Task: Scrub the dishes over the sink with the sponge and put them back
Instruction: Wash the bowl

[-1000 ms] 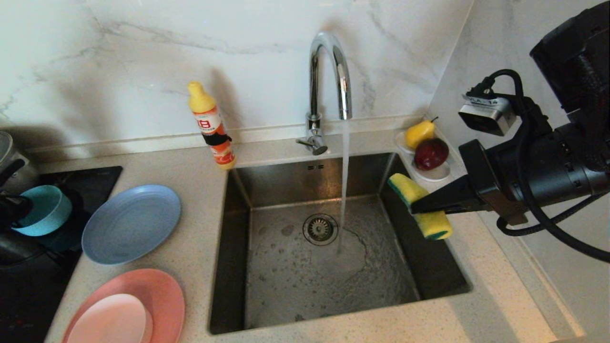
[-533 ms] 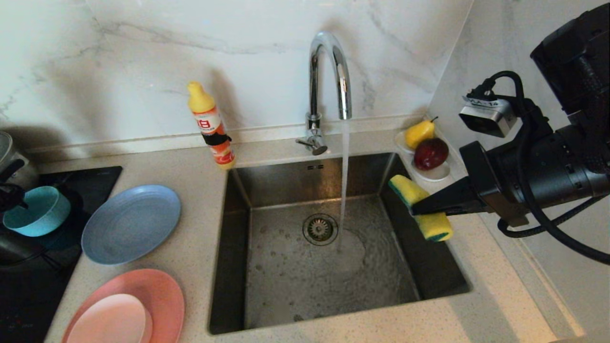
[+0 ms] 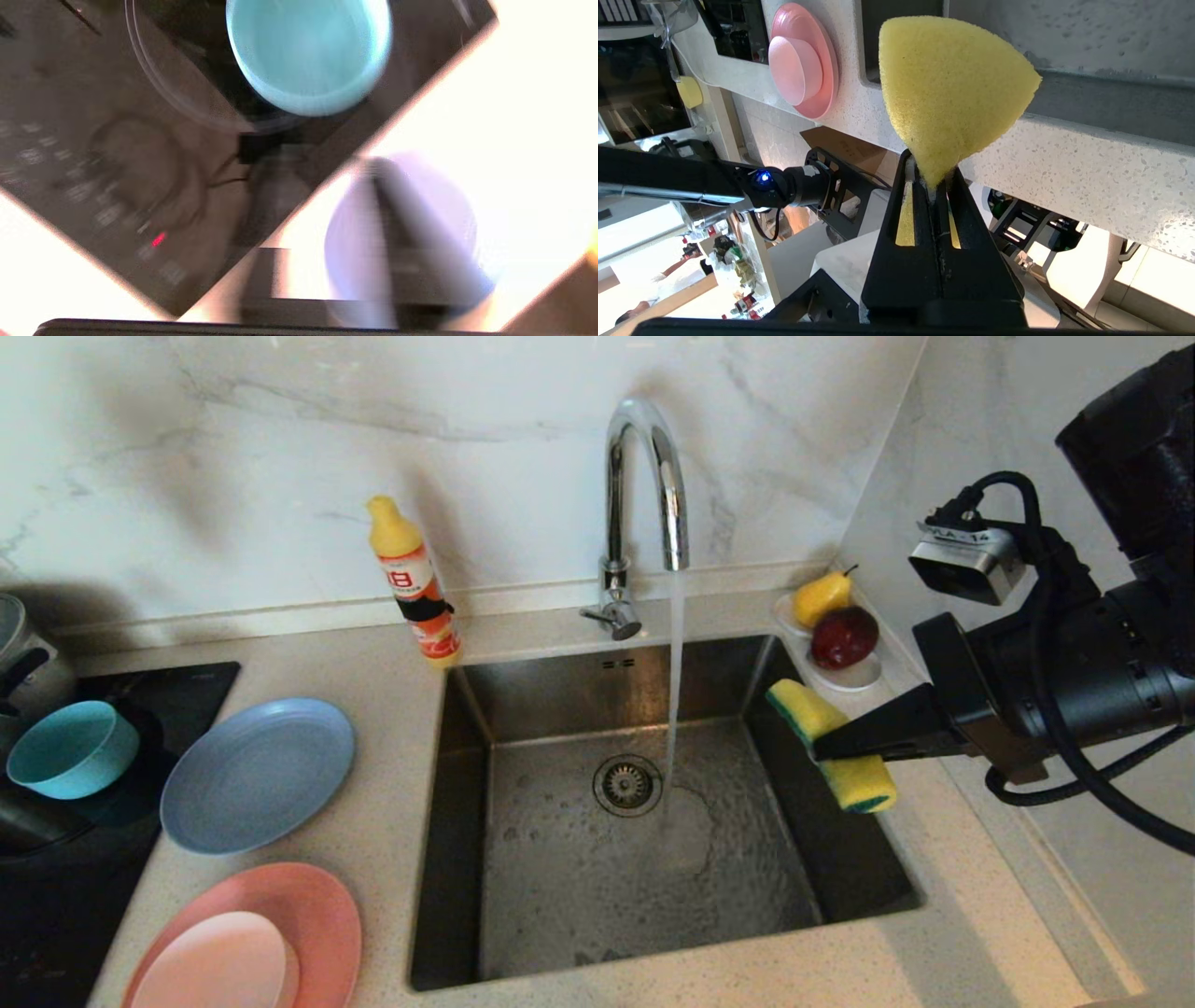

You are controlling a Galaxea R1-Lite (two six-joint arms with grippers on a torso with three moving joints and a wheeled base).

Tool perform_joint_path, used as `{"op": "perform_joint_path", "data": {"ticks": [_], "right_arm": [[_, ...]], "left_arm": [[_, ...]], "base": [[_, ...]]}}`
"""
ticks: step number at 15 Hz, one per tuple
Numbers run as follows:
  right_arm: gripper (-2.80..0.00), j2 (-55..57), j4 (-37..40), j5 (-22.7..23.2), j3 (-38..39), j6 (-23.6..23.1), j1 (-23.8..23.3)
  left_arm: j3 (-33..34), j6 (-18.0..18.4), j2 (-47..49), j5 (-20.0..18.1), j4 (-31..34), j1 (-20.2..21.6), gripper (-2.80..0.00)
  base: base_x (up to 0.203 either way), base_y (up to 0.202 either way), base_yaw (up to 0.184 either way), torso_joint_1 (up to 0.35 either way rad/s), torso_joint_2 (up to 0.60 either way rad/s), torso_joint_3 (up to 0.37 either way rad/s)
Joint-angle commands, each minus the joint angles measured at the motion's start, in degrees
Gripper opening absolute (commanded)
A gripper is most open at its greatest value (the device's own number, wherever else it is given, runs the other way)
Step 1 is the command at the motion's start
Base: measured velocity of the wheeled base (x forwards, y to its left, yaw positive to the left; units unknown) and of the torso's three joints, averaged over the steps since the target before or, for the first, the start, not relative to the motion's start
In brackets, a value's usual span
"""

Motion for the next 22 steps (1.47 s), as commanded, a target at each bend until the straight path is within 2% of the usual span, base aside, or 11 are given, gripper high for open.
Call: {"op": "perform_joint_path", "data": {"ticks": [1,3,7,10,13,15,16,22], "right_arm": [[-2.80,-0.21,0.17,0.10,0.17,0.20,0.24],[-2.80,-0.29,0.17,0.03,0.26,0.20,0.24],[-2.80,-0.12,0.00,0.01,1.04,0.20,0.24],[-2.80,0.24,-0.36,-0.08,1.84,0.11,0.13],[-2.80,0.67,-0.44,0.01,1.84,0.11,0.14],[-2.80,1.02,-0.53,0.01,1.84,0.11,0.06],[-2.80,1.11,-0.53,0.01,1.76,0.11,0.06],[-2.80,0.67,-0.46,-0.08,2.20,0.11,0.06]], "left_arm": [[5.77,8.02,-10.17,-0.18,2.31,-1.16,-2.80],[11.47,14.46,-16.29,-0.18,6.06,-2.24,-2.80],[24.89,23.11,-26.18,-0.33,12.08,-5.51,-2.80],[33.64,24.98,-31.99,-0.49,15.45,-9.64,-2.80],[41.80,24.87,-34.32,-0.71,15.55,-13.78,-2.80],[45.16,25.09,-34.39,-0.80,15.04,-14.35,-2.80],[46.25,25.34,-34.05,-0.80,14.86,-14.38,0.00],[53.01,24.42,-33.37,-0.77,8.76,-14.39,0.00]], "base": [[0.000,0.000,0.000,0.000,0.00,0.000],[0.000,0.000,0.000,0.000,0.00,0.000],[0.000,0.000,0.000,0.000,0.00,0.000],[0.000,0.000,0.000,0.000,0.00,0.000],[0.000,0.000,0.000,0.000,0.00,0.000],[0.000,0.000,0.000,0.000,0.00,0.000],[0.000,0.000,0.000,0.000,0.00,0.000],[0.000,0.000,0.000,0.000,0.00,0.000]]}}
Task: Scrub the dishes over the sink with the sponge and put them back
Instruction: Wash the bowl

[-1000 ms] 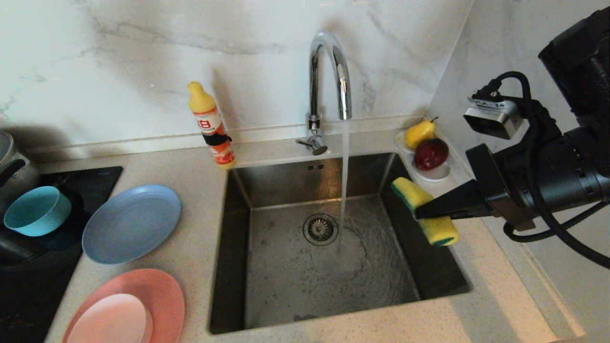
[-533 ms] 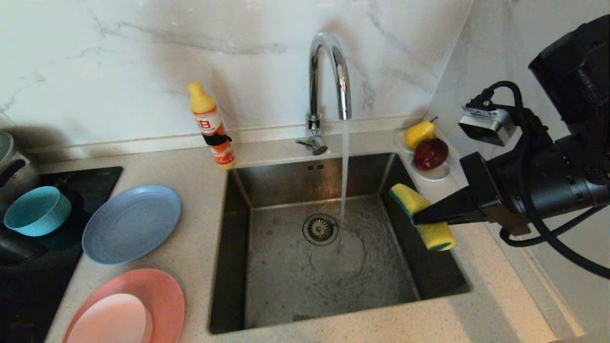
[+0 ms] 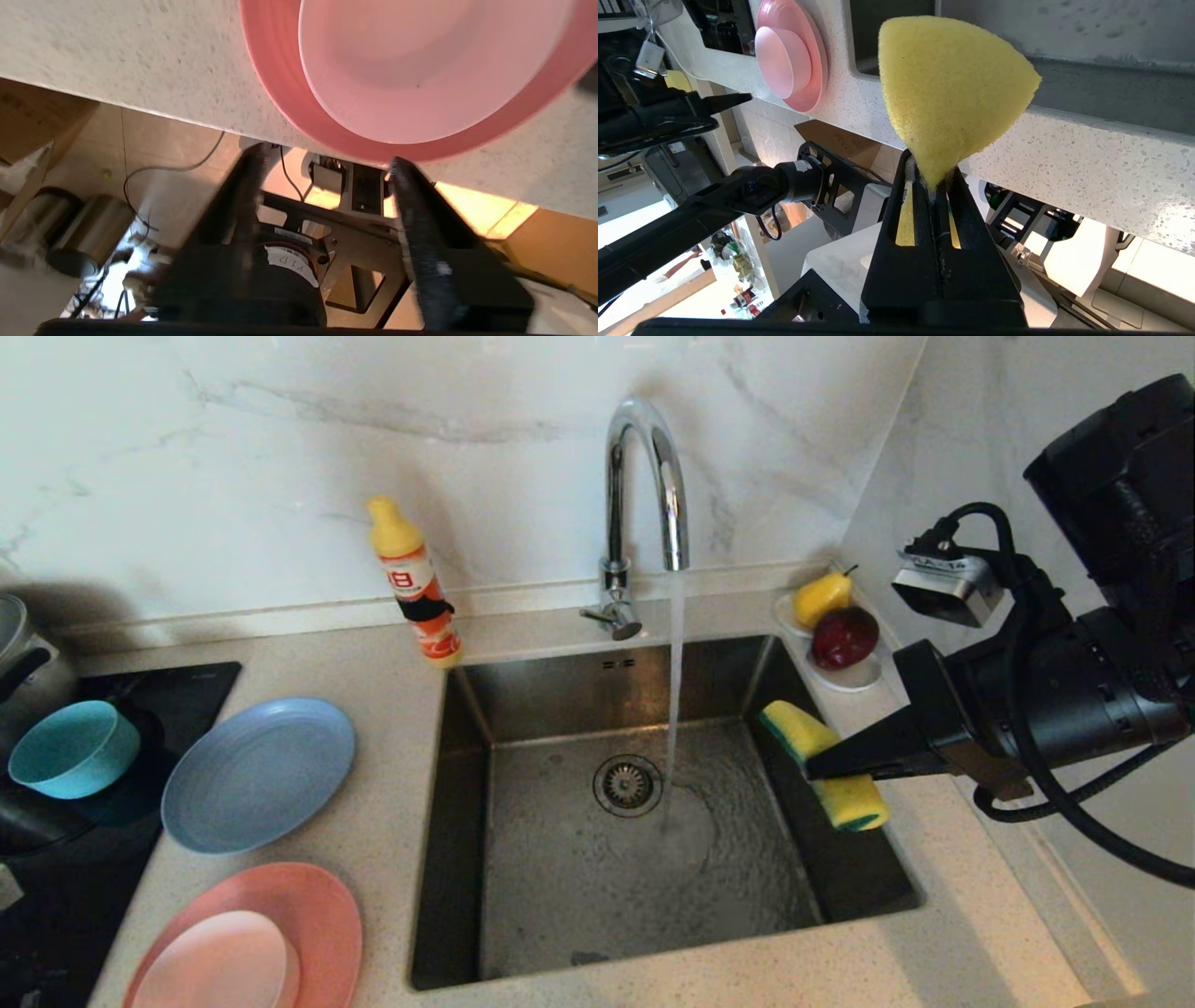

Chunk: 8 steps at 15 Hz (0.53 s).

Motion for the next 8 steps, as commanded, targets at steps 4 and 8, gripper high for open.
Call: {"op": "perform_joint_path", "data": {"ticks": [4,8], "right_arm": [[-2.80,0.10,0.19,0.13,0.14,0.17,-0.17],[-2.80,0.13,0.19,0.13,0.32,0.08,-0.22]], "left_arm": [[5.34,-0.28,2.75,0.04,-3.93,0.02,0.00],[8.84,-0.37,3.39,0.38,-8.57,0.09,0.00]], "base": [[0.000,0.000,0.000,0.000,0.00,0.000],[0.000,0.000,0.000,0.000,0.00,0.000]]}}
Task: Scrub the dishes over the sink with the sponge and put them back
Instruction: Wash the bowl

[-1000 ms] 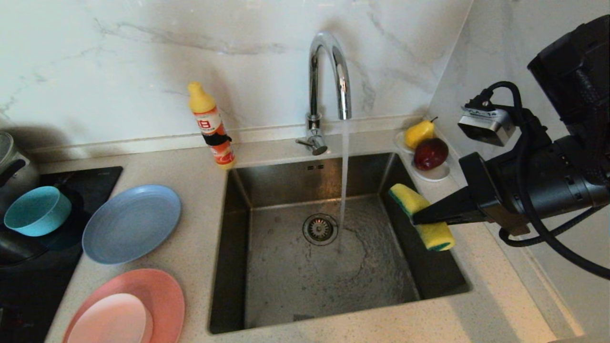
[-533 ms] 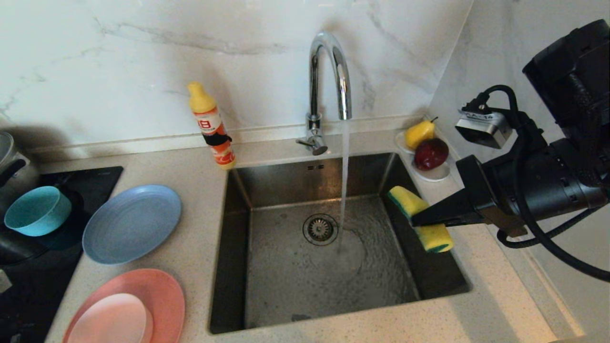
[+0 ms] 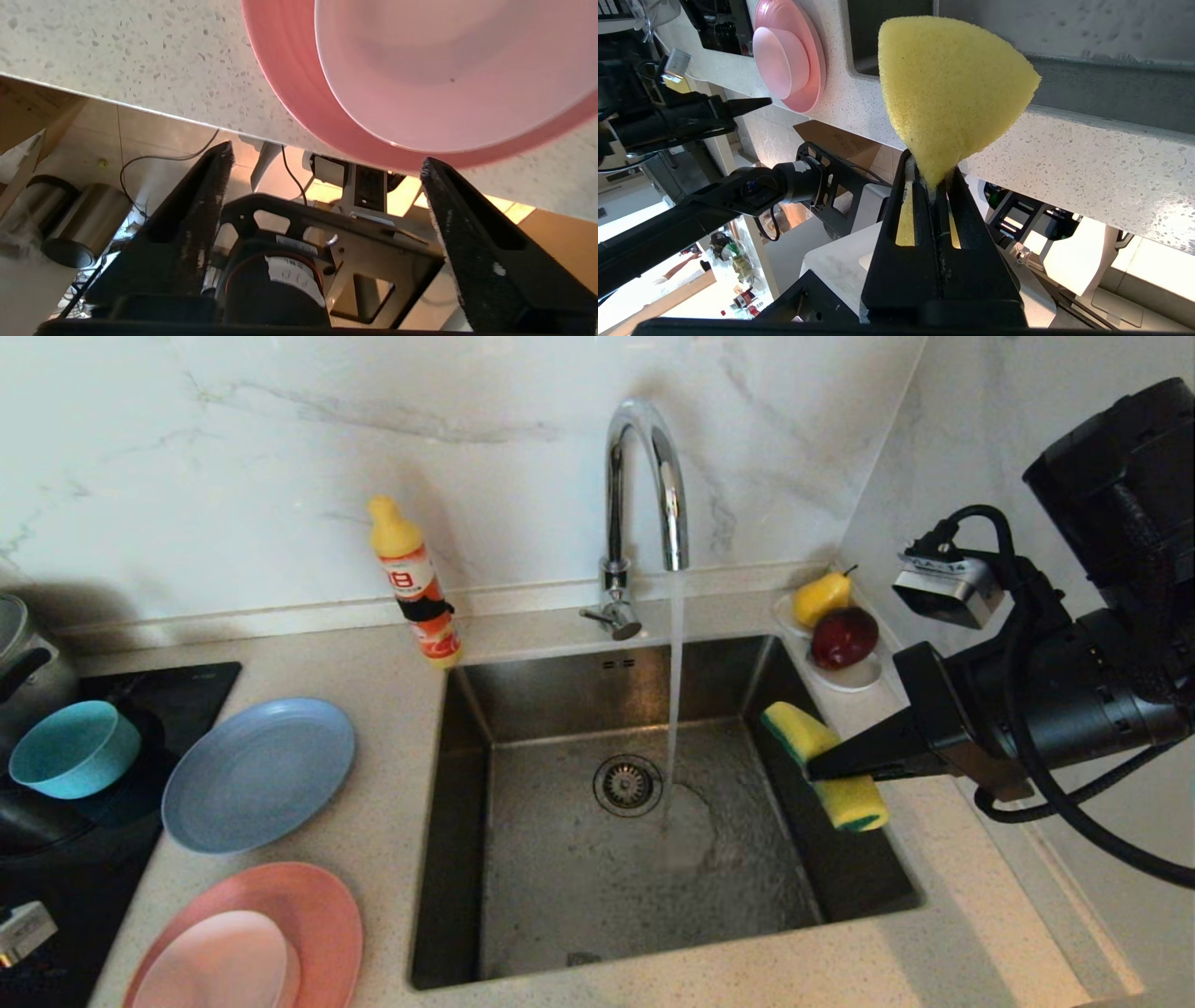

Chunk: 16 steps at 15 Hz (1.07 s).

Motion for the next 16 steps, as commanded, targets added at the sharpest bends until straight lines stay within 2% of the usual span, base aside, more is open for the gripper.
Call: {"op": "perform_joint_path", "data": {"ticks": [1,5,11,16], "right_arm": [[-2.80,-0.01,0.19,0.15,0.29,0.14,0.00],[-2.80,0.07,0.19,0.15,0.37,-0.11,-0.09],[-2.80,-0.72,0.28,0.33,0.13,-0.91,-0.09],[-2.80,-0.19,0.28,0.33,-0.24,-0.91,-0.09]], "left_arm": [[1.52,-0.06,1.50,0.06,-1.73,0.03,0.00],[1.70,-0.90,1.58,-0.20,-2.28,0.04,0.00],[7.69,-1.78,2.83,-0.43,-14.34,-0.01,0.00],[8.38,-1.40,4.93,-1.12,-16.23,-0.18,0.00]], "base": [[0.000,0.000,0.000,0.000,0.00,0.000],[0.000,0.000,0.000,0.000,0.00,0.000],[0.000,0.000,0.000,0.000,0.00,0.000],[0.000,0.000,0.000,0.000,0.00,0.000]]}}
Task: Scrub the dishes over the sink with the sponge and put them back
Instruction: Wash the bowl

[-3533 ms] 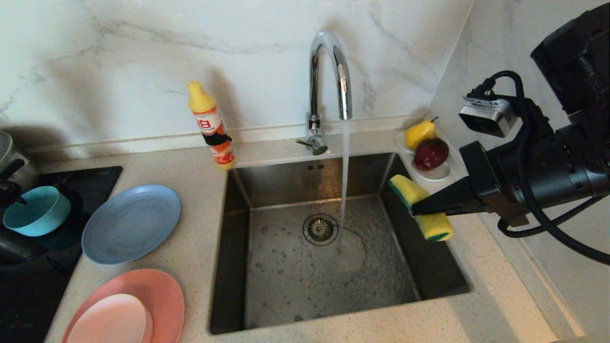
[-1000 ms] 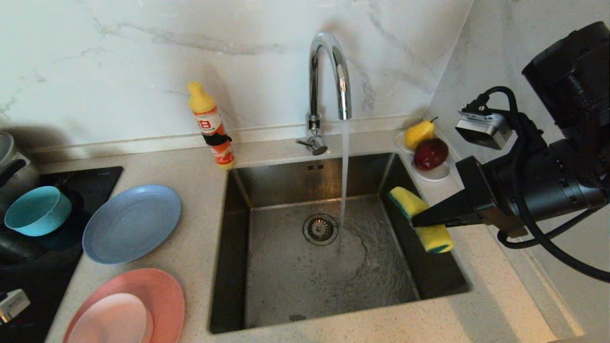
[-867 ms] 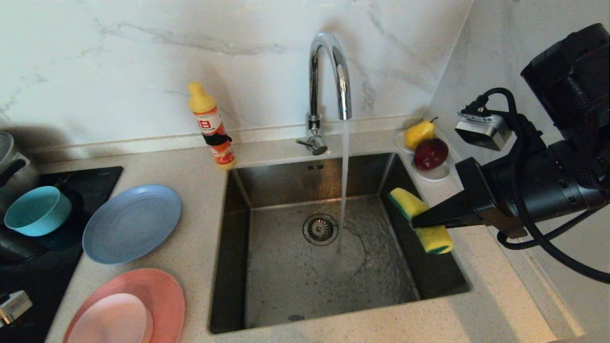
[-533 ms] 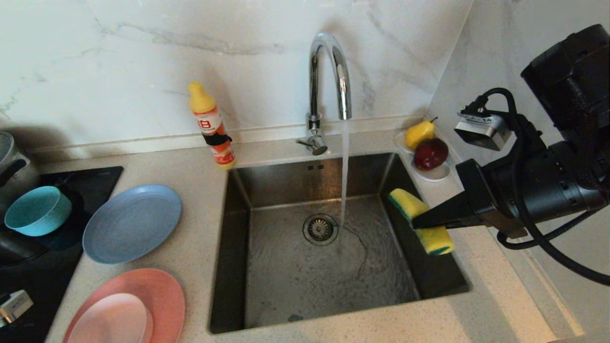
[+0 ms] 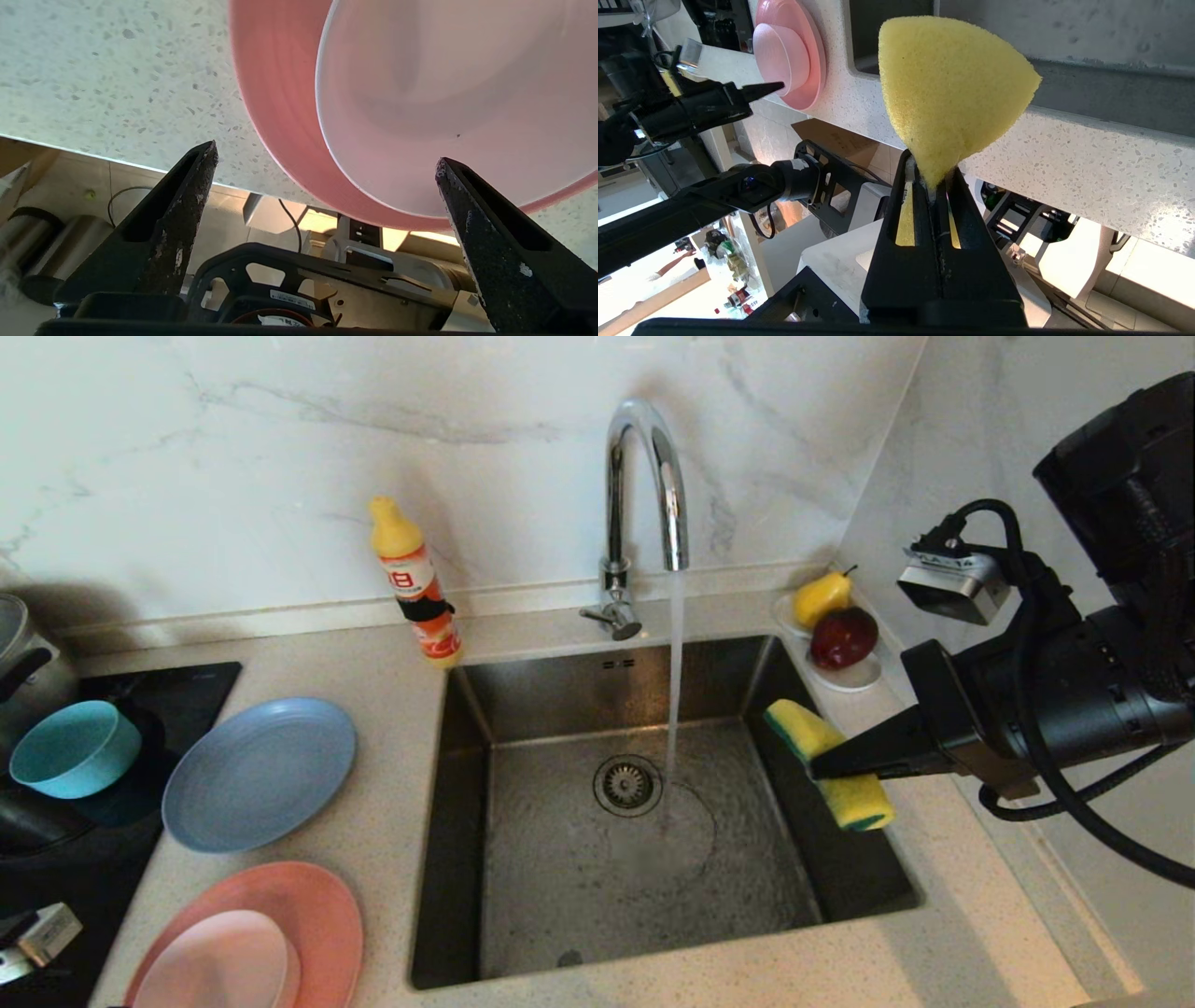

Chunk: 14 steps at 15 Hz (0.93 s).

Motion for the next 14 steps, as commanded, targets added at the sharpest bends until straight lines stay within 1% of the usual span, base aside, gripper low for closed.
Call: {"op": "perform_joint_path", "data": {"ticks": [1,4,8,11,12,14], "right_arm": [[-2.80,0.37,0.16,0.13,-0.23,0.14,0.02],[-2.80,0.29,0.15,0.04,0.12,0.14,0.02],[-2.80,0.37,0.15,0.04,0.12,0.05,-0.06],[-2.80,0.55,0.15,0.04,0.39,0.05,-0.06],[-2.80,0.46,0.15,0.04,0.39,0.05,-0.06],[-2.80,0.46,0.15,0.04,0.39,0.05,-0.15]], "left_arm": [[1.20,0.02,2.39,-0.21,-1.48,-0.01,0.00],[4.38,-0.45,3.62,-0.42,-8.79,-0.01,0.00],[4.09,-0.73,4.56,-0.54,-9.56,-0.01,0.00],[2.40,-1.31,0.38,-2.14,-8.19,-0.01,0.00],[0.73,-1.30,-1.27,-2.22,-6.23,-0.01,0.00],[-4.21,-1.05,-3.94,-2.33,0.73,-0.01,0.00]], "base": [[0.000,0.000,0.000,0.000,0.00,0.000],[0.000,0.000,0.000,0.000,0.00,0.000],[0.000,0.000,0.000,0.000,0.00,0.000],[0.000,0.000,0.000,0.000,0.00,0.000],[0.000,0.000,0.000,0.000,0.00,0.000],[0.000,0.000,0.000,0.000,0.00,0.000]]}}
